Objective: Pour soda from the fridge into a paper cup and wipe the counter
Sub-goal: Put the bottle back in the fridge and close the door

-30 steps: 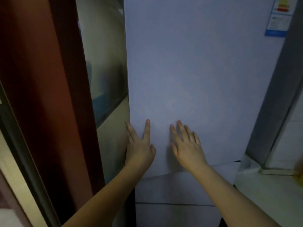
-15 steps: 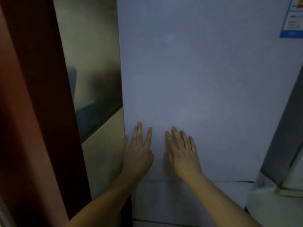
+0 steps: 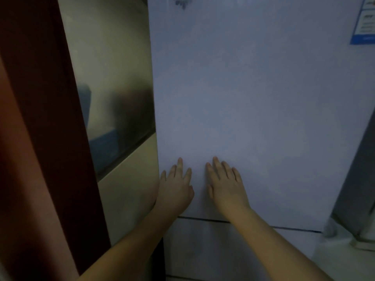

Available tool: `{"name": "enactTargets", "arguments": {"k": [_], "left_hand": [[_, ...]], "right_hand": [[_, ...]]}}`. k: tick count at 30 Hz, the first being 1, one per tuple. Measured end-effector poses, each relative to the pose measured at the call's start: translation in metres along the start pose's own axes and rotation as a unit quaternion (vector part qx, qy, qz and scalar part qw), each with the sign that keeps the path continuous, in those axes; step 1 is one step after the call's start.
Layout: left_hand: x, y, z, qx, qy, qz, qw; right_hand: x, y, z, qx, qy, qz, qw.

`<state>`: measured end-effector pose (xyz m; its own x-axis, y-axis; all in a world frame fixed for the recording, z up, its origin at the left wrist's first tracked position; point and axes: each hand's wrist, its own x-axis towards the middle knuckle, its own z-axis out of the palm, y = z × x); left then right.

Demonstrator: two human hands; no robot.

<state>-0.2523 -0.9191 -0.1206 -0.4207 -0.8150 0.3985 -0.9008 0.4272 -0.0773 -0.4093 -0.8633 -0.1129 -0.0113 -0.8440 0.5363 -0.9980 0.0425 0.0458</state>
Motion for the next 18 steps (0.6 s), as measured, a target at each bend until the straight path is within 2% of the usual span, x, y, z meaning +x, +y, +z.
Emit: {"name": "enactTargets", "arguments": {"k": [2,5,8,12,18], "left_hand": [[0.0,-0.005,-0.008,0.001,0.029,0.024,0.999],[-0.001,-0.015,-0.019,0.013,0.09,0.063,0.994],[-0.012,-0.017,-0.033,0.008,0.122,0.091,0.988],[-0.032,-0.014,-0.04,-0.004,0.136,0.128,0.982],[-0.077,-0.006,-0.053,-0.036,0.148,0.146,0.977]], "right_hand": [[-0.001,-0.001,-0.009,0.018,-0.023,0.0,1.0],[-0.007,-0.001,-0.014,0.024,-0.024,0.01,0.999],[-0.015,-0.003,-0.024,0.023,-0.025,0.018,0.999],[-0.033,-0.009,-0.039,0.028,-0.02,0.029,0.999],[-0.078,-0.027,-0.068,0.04,-0.061,0.056,0.996]]}}
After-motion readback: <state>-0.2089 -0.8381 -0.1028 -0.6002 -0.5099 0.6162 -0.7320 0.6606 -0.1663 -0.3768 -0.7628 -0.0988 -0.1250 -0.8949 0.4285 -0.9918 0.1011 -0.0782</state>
